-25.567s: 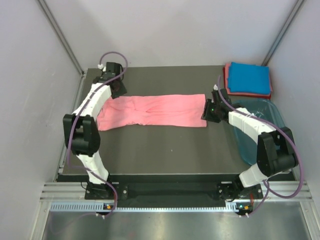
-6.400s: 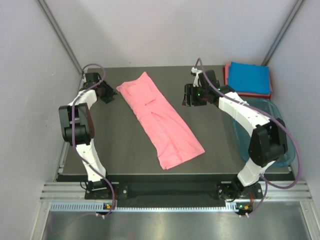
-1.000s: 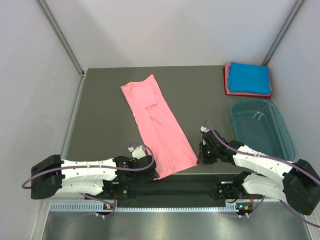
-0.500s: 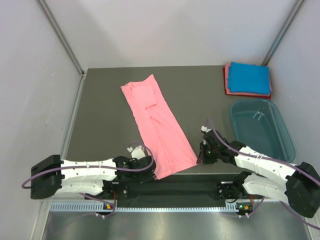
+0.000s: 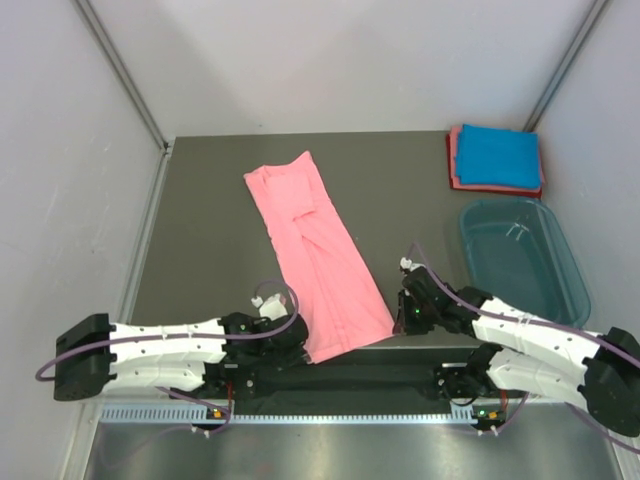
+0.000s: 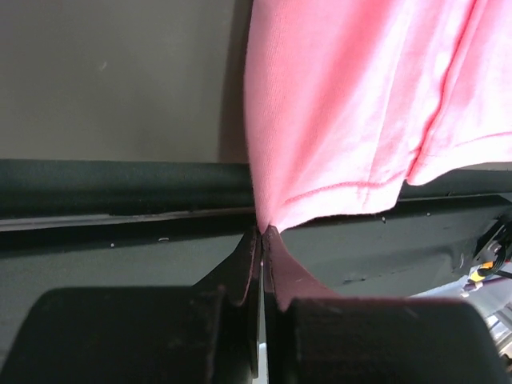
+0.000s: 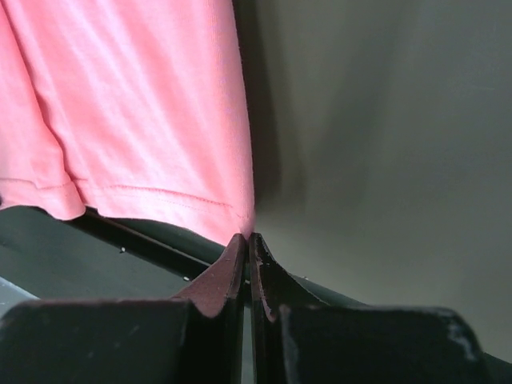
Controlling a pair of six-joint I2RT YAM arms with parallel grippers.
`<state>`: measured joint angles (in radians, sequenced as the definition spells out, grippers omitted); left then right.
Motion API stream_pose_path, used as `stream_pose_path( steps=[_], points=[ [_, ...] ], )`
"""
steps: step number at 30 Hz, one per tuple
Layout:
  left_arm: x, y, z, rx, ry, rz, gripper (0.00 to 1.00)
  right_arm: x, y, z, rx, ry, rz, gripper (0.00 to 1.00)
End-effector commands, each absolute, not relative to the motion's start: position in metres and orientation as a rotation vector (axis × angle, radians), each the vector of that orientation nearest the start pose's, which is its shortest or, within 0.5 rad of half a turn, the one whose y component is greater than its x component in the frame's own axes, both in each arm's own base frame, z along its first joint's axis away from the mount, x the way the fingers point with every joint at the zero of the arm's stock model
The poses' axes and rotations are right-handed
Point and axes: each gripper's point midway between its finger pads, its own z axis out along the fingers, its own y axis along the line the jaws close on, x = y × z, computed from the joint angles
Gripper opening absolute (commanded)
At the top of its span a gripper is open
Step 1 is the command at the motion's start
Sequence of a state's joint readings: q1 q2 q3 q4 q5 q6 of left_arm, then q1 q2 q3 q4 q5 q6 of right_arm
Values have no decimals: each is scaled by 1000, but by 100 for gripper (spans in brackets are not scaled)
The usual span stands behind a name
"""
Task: Fold and stack the t-shirts
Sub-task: Fold the tshirt
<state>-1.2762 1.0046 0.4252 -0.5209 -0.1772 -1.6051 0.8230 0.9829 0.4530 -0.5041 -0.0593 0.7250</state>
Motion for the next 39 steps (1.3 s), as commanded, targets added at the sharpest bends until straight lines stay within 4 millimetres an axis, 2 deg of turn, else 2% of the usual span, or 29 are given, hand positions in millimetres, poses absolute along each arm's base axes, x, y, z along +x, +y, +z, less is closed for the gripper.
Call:
stream_pose_path(
  steps=[1, 4, 6, 10, 14, 16, 17, 18, 19, 20, 21, 22, 24, 25, 26, 27, 28, 29, 31, 32, 33, 35, 36, 38, 39],
  points=[
    [52, -231, 36, -561, 2805, -690, 0, 122, 192, 46, -145, 2699, 593, 0],
    [53, -233, 35, -596, 2780, -756, 0, 127, 193, 49, -149, 2681, 584, 0],
    [58, -238, 44, -612, 2735, -830, 0, 136, 196, 56, -167, 2660, 559, 0],
    [75, -231, 55, -657, 2637, -830, 0, 154, 204, 69, -200, 2634, 507, 0],
    [100, -223, 66, -711, 2591, -862, 0, 181, 217, 86, -232, 2602, 463, 0],
    [112, -221, 70, -667, 2590, -853, 0, 191, 220, 92, -236, 2595, 457, 0],
    [127, -214, 71, -716, 2571, -832, 0, 202, 222, 98, -241, 2583, 449, 0],
    [130, -216, 76, -653, 2592, -849, 0, 207, 223, 101, -240, 2580, 448, 0],
    [136, -213, 72, -653, 2617, -813, 0, 213, 224, 98, -246, 2595, 434, 0],
    [151, -206, 74, -697, 2598, -793, 0, 228, 224, 107, -231, 2575, 439, 0],
    [157, -207, 83, -646, 2603, -812, 0, 235, 225, 110, -231, 2571, 442, 0],
    [170, -198, 82, -692, 2597, -767, 0, 251, 227, 114, -240, 2567, 445, 0],
    [188, -193, 93, -653, 2576, -752, 0, 267, 231, 121, -260, 2555, 444, 0],
    [202, -183, 96, -698, 2550, -736, 0, 285, 234, 128, -277, 2533, 432, 0],
    [209, -178, 97, -672, 2550, -728, 0, 295, 238, 131, -288, 2519, 430, 0],
    [217, -180, 100, -668, 2561, -753, 0, 303, 240, 133, -292, 2513, 422, 0],
    [231, -174, 103, -690, 2529, -757, 0, 317, 250, 138, -325, 2506, 462, 0],
    [243, -173, 114, -641, 2504, -760, 0, 324, 254, 140, -337, 2504, 473, 0],
    [262, -169, 112, -625, 2509, -727, 0, 347, 265, 145, -356, 2477, 483, 0],
    [275, -168, 123, -584, 2490, -723, 0, 354, 268, 146, -366, 2472, 486, 0],
    [284, -164, 116, -600, 2515, -714, 0, 369, 273, 148, -375, 2466, 492, 0],
    [302, -162, 114, -598, 2539, -713, 0, 383, 278, 148, -376, 2463, 501, 0],
    [311, -154, 114, -624, 2531, -714, 0, 396, 281, 149, -374, 2458, 523, 0],
    [329, -149, 121, -610, 2504, -719, 0, 407, 285, 148, -372, 2455, 547, 0],
    [336, -142, 117, -621, 2505, -702, 0, 417, 287, 148, -370, 2449, 565, 0]
  ],
)
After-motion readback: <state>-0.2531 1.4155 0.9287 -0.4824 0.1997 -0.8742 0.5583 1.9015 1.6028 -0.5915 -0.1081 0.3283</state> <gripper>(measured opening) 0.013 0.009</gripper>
